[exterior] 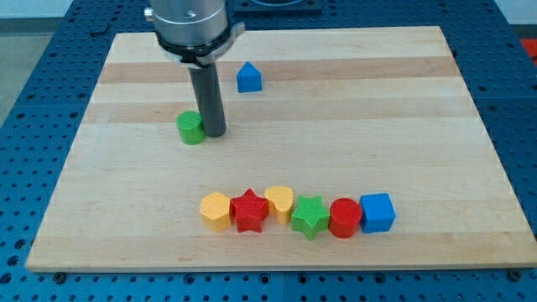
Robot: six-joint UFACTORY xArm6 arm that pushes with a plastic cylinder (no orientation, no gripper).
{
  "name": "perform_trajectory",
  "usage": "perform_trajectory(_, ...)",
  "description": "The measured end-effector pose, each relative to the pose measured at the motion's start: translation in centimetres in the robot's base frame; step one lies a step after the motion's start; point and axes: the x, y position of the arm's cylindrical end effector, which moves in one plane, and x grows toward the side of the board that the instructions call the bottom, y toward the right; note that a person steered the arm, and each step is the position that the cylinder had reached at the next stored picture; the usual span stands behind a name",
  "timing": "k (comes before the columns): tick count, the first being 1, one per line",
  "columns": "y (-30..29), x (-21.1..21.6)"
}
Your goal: Move green circle closer to yellow hexagon
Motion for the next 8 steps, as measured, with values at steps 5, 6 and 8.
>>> perform_trajectory(5, -3.9, 0.9)
perform_trajectory(6, -3.5, 3.4)
perform_trajectory(8, -2.5, 0.9)
